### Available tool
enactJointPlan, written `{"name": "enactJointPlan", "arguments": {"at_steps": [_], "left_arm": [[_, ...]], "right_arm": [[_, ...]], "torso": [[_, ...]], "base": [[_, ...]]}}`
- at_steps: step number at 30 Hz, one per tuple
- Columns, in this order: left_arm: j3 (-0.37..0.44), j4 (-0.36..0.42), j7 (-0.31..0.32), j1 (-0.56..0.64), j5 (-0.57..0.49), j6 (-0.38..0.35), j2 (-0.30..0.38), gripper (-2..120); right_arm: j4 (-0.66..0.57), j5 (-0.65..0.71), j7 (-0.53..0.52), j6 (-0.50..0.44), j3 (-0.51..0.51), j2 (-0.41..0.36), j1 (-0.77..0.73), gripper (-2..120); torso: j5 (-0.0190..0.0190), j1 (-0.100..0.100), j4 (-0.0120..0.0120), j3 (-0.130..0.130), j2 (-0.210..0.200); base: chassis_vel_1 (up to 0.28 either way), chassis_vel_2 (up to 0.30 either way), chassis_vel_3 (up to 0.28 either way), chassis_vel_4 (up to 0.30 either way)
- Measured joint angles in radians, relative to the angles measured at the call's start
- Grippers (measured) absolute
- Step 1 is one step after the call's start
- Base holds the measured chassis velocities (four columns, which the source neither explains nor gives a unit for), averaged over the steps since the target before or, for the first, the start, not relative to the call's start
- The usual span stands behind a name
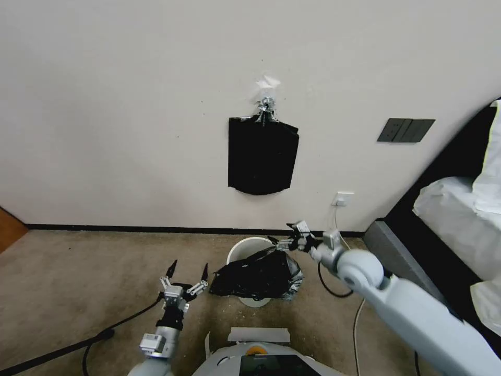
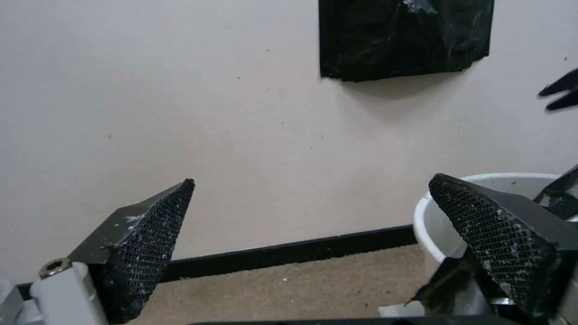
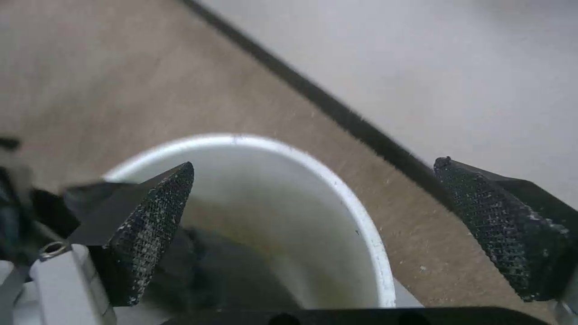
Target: Place a trash bag onto the trash bin.
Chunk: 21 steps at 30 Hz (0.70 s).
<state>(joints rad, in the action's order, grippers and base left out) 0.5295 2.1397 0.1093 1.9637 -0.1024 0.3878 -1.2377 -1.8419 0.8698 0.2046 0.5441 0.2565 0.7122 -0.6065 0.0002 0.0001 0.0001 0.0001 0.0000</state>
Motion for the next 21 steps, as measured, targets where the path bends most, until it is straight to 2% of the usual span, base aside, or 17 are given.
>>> {"name": "enactJointPlan", "arguments": {"at_steps": [2, 3, 5, 9, 17, 20, 21], "left_arm": [[0.019, 0.008, -0.003, 0.005, 0.000, 0.000, -0.003, 100], [0.019, 0.008, -0.003, 0.005, 0.000, 0.000, -0.003, 100], [0.026, 0.017, -0.006, 0.007, 0.001, -0.002, -0.010, 100], [0.047, 0.029, -0.008, 0.015, 0.001, -0.009, -0.017, 100], [0.083, 0.039, -0.008, 0.031, -0.026, -0.014, -0.003, 100], [0.080, 0.044, -0.008, 0.021, -0.028, -0.028, -0.013, 100], [0.080, 0.044, -0.008, 0.021, -0.028, -0.028, -0.013, 100]], "right_arm": [[0.103, -0.035, 0.053, 0.000, 0.108, 0.042, 0.090, 100], [0.103, -0.035, 0.053, 0.000, 0.108, 0.042, 0.090, 100], [0.185, -0.076, 0.097, -0.015, 0.201, 0.075, 0.163, 100], [0.273, -0.108, 0.131, -0.025, 0.267, 0.120, 0.230, 100], [0.345, -0.122, 0.180, -0.034, 0.307, 0.133, 0.252, 99], [0.372, -0.123, 0.186, -0.047, 0.313, 0.148, 0.253, 87], [0.372, -0.123, 0.186, -0.047, 0.313, 0.148, 0.253, 87]], "torso": [[0.0002, 0.000, -0.0003, 0.000, 0.000], [0.0002, 0.000, -0.0003, 0.000, 0.000], [-0.0006, 0.000, -0.0001, 0.000, 0.000], [-0.0004, 0.000, 0.0002, 0.000, 0.000], [-0.0002, 0.000, -0.0004, 0.000, 0.000], [-0.0002, 0.000, -0.0001, 0.000, 0.000], [-0.0002, 0.000, -0.0001, 0.000, 0.000]], "base": [[0.000, 0.000, 0.000, 0.000], [0.000, 0.000, 0.000, 0.000], [0.000, 0.000, 0.000, 0.000], [0.000, 0.000, 0.000, 0.000], [0.000, 0.000, 0.000, 0.000], [0.000, 0.000, 0.000, 0.000], [0.000, 0.000, 0.000, 0.000]]}}
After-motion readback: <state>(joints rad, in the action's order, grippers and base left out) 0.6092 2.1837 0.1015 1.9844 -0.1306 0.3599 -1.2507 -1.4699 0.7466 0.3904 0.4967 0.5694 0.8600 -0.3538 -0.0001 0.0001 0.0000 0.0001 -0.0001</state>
